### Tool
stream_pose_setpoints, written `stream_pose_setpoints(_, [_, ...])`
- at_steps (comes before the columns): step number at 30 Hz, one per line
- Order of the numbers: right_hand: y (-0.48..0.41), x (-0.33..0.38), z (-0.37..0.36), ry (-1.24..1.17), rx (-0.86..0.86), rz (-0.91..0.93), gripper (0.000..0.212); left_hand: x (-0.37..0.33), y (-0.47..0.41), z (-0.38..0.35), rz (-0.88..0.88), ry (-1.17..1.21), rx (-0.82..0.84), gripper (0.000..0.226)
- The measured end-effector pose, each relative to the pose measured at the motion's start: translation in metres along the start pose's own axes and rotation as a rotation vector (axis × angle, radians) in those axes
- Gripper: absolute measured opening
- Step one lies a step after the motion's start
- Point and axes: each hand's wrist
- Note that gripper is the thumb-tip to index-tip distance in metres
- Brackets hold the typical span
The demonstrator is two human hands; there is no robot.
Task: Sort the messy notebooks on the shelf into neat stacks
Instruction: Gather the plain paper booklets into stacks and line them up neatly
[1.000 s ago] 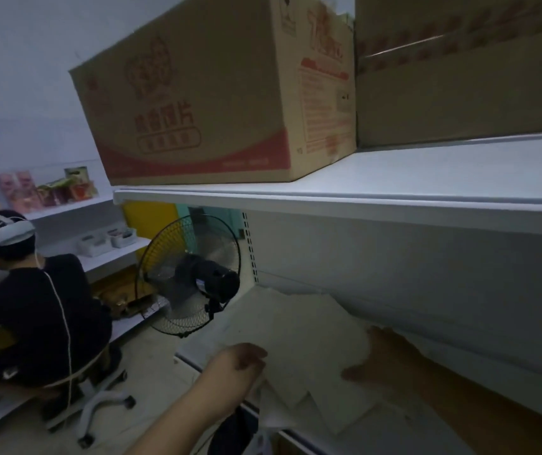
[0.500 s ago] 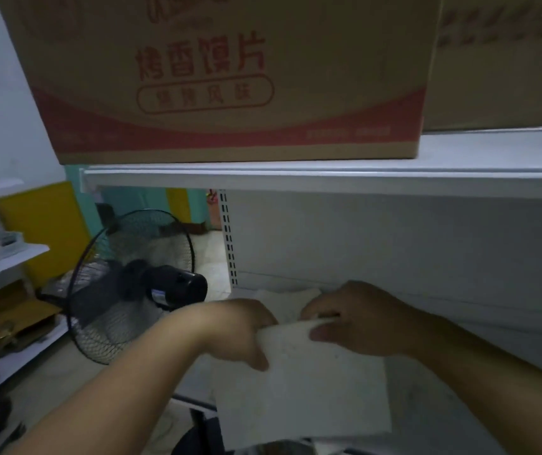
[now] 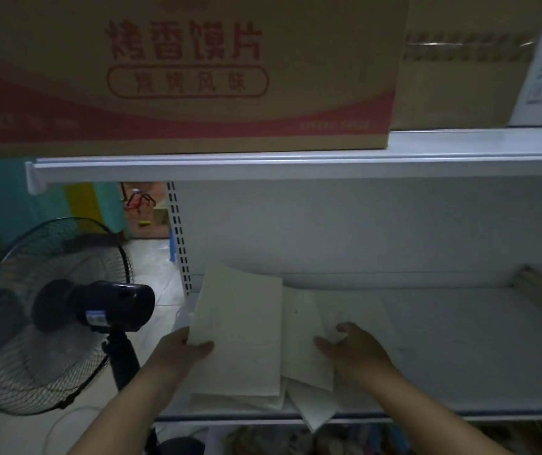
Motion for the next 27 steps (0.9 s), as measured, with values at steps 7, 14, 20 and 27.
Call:
stream_pose_setpoints(7, [0.009, 0.015, -0.008, -0.405, 0.212, -0.082, 0.031, 0.007, 0.003, -0.001, -0.026, 0.082, -0.018, 0.033])
stream_pose_setpoints(14, [-0.002, -0.001, 0.016, -0.698, 0.195, -0.048, 0.019, 0.008, 0.012, 0.017, -0.025, 0.391, 0.079, 0.022])
stream_pose_setpoints(20, [-0.025, -0.041, 0.066, -0.963, 0.274, 0.043, 0.038, 0.003, 0.012, 0.040, -0.151, 0.521, 0.018, 0.029])
stream_pose_setpoints(27, [-0.032, -0.026, 0.080, -0.949, 0.561, 0.167, 0.060, -0.015, 0.014, 0.029, -0.119, 0.435, 0.233, 0.055])
Point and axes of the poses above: each hand's wrist, its own y-axis away from the middle knuckle, its own z-axis out of the back of the hand, x = y × z, and after that the axes turned 10 degrees about -z, right-handed
